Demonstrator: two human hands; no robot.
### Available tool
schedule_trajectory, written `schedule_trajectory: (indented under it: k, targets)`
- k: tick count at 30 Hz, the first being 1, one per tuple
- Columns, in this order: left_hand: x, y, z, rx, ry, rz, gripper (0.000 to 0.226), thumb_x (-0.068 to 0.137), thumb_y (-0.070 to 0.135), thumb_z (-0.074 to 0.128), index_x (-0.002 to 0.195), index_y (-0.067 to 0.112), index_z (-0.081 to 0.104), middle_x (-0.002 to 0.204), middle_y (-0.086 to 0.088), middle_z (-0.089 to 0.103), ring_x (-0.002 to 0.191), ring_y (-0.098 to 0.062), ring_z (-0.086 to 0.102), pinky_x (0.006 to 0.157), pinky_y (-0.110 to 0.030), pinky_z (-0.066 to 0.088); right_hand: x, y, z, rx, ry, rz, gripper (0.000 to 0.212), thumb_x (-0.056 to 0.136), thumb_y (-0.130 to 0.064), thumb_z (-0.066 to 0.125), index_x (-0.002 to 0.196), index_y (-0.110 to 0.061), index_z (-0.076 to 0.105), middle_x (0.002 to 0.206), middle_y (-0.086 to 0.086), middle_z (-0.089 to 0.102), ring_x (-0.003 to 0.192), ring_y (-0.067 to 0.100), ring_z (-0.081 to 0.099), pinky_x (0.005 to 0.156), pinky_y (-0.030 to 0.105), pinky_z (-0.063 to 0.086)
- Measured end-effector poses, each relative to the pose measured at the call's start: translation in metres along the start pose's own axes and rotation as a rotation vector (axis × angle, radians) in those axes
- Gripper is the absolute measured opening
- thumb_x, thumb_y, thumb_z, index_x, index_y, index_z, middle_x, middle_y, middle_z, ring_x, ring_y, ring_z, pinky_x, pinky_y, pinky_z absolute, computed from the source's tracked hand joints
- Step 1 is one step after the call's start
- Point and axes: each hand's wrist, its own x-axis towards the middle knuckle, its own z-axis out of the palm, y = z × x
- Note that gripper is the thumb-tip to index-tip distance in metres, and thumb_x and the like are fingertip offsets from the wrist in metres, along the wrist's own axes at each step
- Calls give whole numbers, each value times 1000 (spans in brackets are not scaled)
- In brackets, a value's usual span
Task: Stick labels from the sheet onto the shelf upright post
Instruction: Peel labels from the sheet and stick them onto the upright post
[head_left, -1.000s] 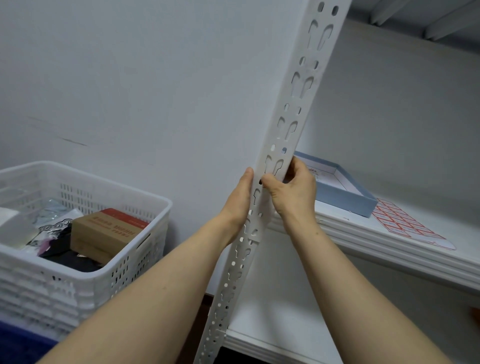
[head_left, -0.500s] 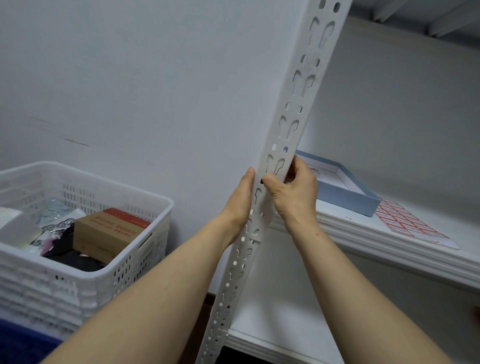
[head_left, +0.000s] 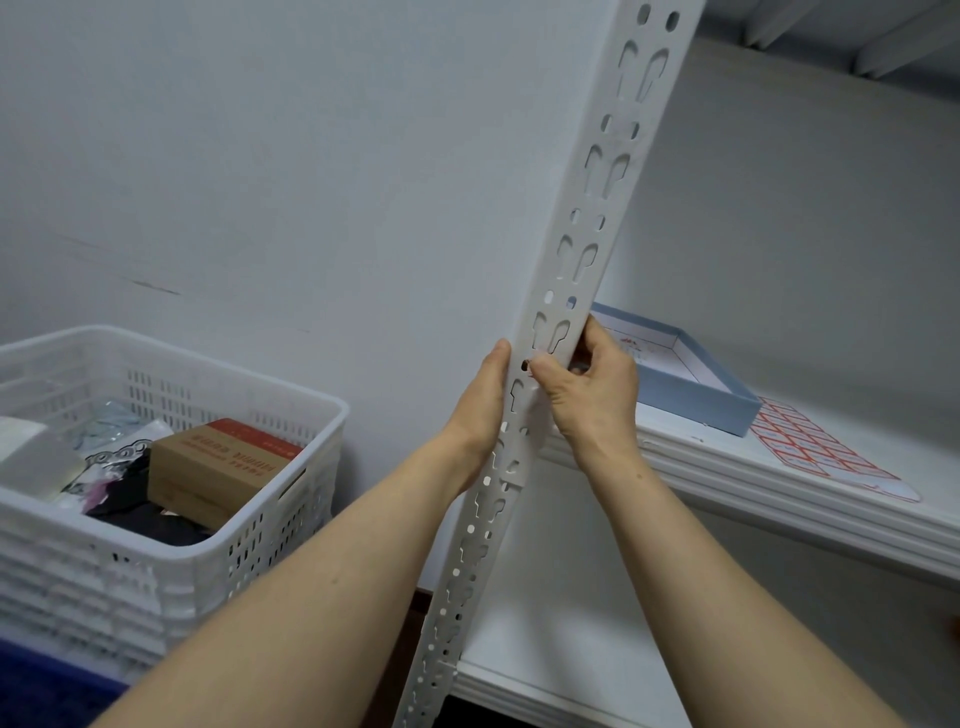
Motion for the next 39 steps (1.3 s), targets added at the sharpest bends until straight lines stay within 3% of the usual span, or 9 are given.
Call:
schedule_trajectory:
  k: [7, 11, 15, 20, 23, 29, 35, 39]
  targets:
    - [0, 0, 0, 0, -2, 0, 52, 102, 38, 17, 101, 23, 66, 95, 4, 74, 93, -10, 68, 91, -26, 49, 0, 2, -1, -19, -20, -10, 27, 72, 1, 62, 94, -13, 63, 79, -5, 67, 62, -1, 55, 60, 14, 47]
    - [0, 0, 0, 12, 13, -2, 52, 102, 39, 17, 105, 22, 66, 102, 0, 72, 100, -14, 66, 95, -29, 48, 1, 4, -2, -52, -30, -22, 26, 72, -2, 62, 96, -11, 63, 89, 9, 68, 76, 22, 61, 69, 30, 51]
    - [0, 0, 0, 21, 7, 1, 53, 102, 39, 16, 105, 23, 66, 100, 2, 73, 98, -12, 67, 92, -26, 49, 1, 6, -2, -85, -40, -31, 24, 71, -8, 61, 94, -11, 62, 89, 11, 67, 80, 28, 60, 72, 36, 51]
    - [-1, -1, -1, 34, 6, 10, 52, 103, 38, 16, 113, 20, 63, 109, 0, 70, 103, -13, 65, 96, -26, 48, 1, 6, 0, -96, -49, -44, 30, 63, -20, 54, 91, -10, 60, 83, 9, 66, 80, 29, 58, 70, 35, 49]
    - [0, -1, -2, 31, 2, 11, 51, 103, 38, 16, 111, 21, 63, 105, 1, 71, 97, -9, 67, 87, -21, 51, 1, 6, -1, -102, -54, -45, 30, 63, -20, 54, 91, -10, 60, 84, 10, 66, 82, 30, 58, 72, 37, 50]
    - [1, -1, -2, 30, 1, 9, 54, 102, 38, 16, 101, 24, 67, 98, 5, 73, 96, -9, 68, 86, -22, 51, 2, 5, -3, -87, -72, -42, 34, 62, -20, 54, 94, -10, 62, 88, 12, 67, 80, 28, 59, 70, 32, 50]
    - [2, -3, -3, 25, 8, -4, 54, 102, 40, 16, 102, 24, 68, 99, 2, 73, 96, -12, 67, 90, -26, 50, 1, 4, -4, -86, -77, -36, 37, 61, -21, 53, 96, -12, 62, 91, 11, 67, 81, 25, 60, 68, 23, 47]
    - [3, -3, -2, 16, 12, -5, 54, 102, 40, 16, 104, 23, 68, 101, 1, 73, 101, -14, 66, 96, -30, 47, 1, 4, -3, -80, -78, -27, 38, 62, -20, 52, 97, -11, 63, 92, 12, 67, 81, 28, 60, 71, 29, 50]
